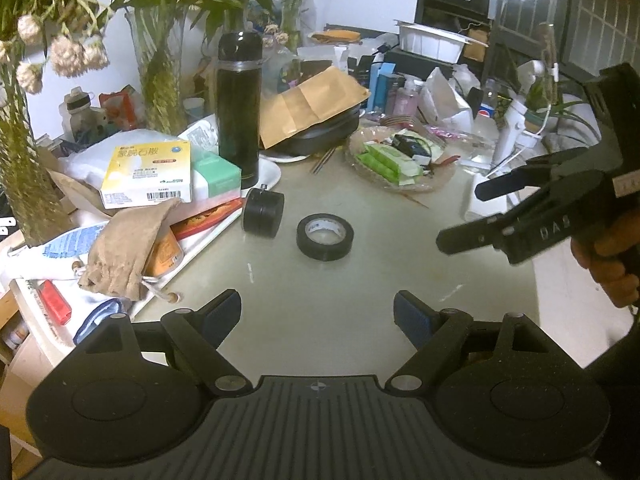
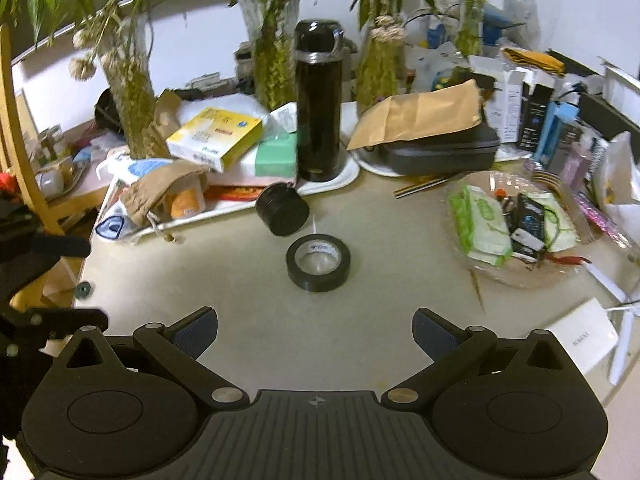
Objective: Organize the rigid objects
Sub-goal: 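Lower the right tool onto the black tape roll and close it, then grasp the black cylinder with the left tool while the right tool holds the tape roll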
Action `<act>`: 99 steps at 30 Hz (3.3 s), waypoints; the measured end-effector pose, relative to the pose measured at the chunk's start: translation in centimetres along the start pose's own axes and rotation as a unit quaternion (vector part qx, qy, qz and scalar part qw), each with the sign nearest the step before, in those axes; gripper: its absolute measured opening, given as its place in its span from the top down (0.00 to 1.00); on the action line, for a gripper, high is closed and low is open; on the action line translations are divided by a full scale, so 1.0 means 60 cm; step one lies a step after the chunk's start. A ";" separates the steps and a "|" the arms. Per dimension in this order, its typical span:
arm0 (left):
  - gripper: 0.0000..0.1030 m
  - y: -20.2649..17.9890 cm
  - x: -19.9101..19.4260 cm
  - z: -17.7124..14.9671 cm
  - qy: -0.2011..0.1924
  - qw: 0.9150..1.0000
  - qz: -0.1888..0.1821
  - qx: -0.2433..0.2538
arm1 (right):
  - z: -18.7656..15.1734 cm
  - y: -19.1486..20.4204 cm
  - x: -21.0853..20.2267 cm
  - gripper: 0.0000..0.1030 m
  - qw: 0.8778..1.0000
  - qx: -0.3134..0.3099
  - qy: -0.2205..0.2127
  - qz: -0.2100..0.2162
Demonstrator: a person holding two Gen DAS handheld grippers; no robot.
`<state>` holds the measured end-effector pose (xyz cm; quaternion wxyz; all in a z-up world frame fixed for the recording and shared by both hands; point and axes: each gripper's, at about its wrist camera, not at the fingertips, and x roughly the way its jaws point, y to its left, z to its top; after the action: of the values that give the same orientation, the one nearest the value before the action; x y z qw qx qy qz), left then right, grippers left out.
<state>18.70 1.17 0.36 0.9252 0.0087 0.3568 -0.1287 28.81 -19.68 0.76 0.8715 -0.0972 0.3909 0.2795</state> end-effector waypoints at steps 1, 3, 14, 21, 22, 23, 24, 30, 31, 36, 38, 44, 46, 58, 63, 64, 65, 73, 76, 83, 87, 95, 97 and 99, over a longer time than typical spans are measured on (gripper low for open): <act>0.19 0.002 0.005 -0.001 0.000 1.000 -0.001 -0.003 | -0.001 0.001 0.007 0.00 1.000 -0.004 0.001 0.004; 0.19 0.007 0.013 -0.003 -0.001 1.000 -0.005 -0.008 | -0.004 0.002 0.020 0.00 1.000 -0.011 0.002 0.010; 0.19 0.028 0.033 -0.013 -0.003 1.000 0.007 -0.017 | -0.001 -0.003 0.104 0.00 0.999 -0.041 0.010 0.035; 0.19 0.031 0.039 -0.019 0.001 1.000 0.022 -0.013 | 0.004 -0.005 0.162 0.02 0.998 -0.050 0.012 0.043; 0.19 0.031 0.038 -0.020 -0.001 1.000 0.024 -0.011 | 0.005 -0.006 0.169 0.02 0.998 -0.049 0.012 0.043; 0.19 0.030 0.038 -0.020 -0.002 1.000 0.025 -0.009 | 0.008 -0.007 0.178 0.02 0.998 -0.049 0.012 0.045; 0.19 0.030 0.038 -0.021 -0.002 1.000 0.027 -0.008 | 0.010 -0.008 0.185 0.03 0.998 -0.048 0.011 0.046; 0.19 0.023 0.037 -0.017 -0.007 1.000 0.024 -0.001 | 0.024 -0.009 0.228 0.10 0.998 -0.052 0.009 0.044; 0.19 0.022 0.038 -0.017 -0.006 1.000 0.025 0.002 | 0.026 -0.009 0.234 0.10 0.998 -0.052 0.007 0.045; 0.19 0.025 0.041 -0.016 -0.002 1.000 0.025 -0.001 | 0.036 -0.012 0.264 0.13 0.998 -0.043 0.002 0.042; 0.19 0.029 0.042 -0.015 0.001 1.000 0.024 -0.009 | 0.037 -0.010 0.278 0.14 0.998 -0.047 0.007 0.039; 0.19 0.033 0.044 -0.013 0.003 1.000 0.025 -0.017 | 0.035 -0.009 0.306 0.27 0.998 -0.059 0.016 0.012; 0.19 0.030 0.045 -0.013 0.003 1.000 0.026 -0.015 | 0.034 -0.016 0.307 0.27 0.999 -0.044 0.014 0.020; 0.19 0.018 0.049 -0.012 0.002 1.000 0.022 -0.004 | 0.043 -0.026 0.201 0.27 1.000 -0.018 -0.007 0.020; 0.19 0.011 0.053 -0.012 0.002 1.000 0.024 0.001 | 0.025 -0.032 0.135 0.27 0.999 0.006 -0.033 0.000; 0.19 0.009 0.054 -0.012 0.003 1.000 0.024 0.002 | 0.019 -0.034 0.126 0.27 0.999 0.008 -0.035 -0.001; 0.19 0.008 0.053 -0.012 0.002 1.000 0.023 0.003 | 0.012 -0.035 0.119 0.27 0.999 0.010 -0.034 -0.001; 0.19 -0.003 0.054 -0.003 -0.013 1.000 0.009 -0.001 | -0.024 -0.051 0.084 0.27 0.998 0.045 -0.034 0.003; 0.19 -0.006 0.053 -0.001 -0.021 1.000 0.018 0.002 | -0.029 -0.052 0.071 0.27 0.998 0.054 -0.043 0.003; 0.19 0.004 0.045 0.006 -0.035 0.999 0.023 -0.012 | -0.040 -0.050 0.051 0.27 0.996 0.075 -0.053 0.009; 0.19 0.004 0.037 0.015 -0.051 0.998 0.025 -0.002 | -0.048 -0.047 0.040 0.27 0.995 0.082 -0.055 0.011; 0.19 0.019 0.064 0.053 -0.062 0.998 0.024 0.001 | -0.065 -0.039 0.011 0.27 0.995 0.081 -0.063 -0.005; 0.19 0.023 0.078 0.063 -0.064 0.998 0.026 0.005 | -0.069 -0.042 0.004 0.27 0.994 0.086 -0.065 -0.011; 0.19 0.029 0.092 0.069 -0.067 0.997 0.027 0.010 | -0.073 -0.045 -0.001 0.27 0.994 0.090 -0.066 -0.014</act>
<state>25.76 1.11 -0.32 0.9499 0.0189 0.2927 -0.1077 27.53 -23.63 -2.27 0.9047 -0.0055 0.3542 0.2367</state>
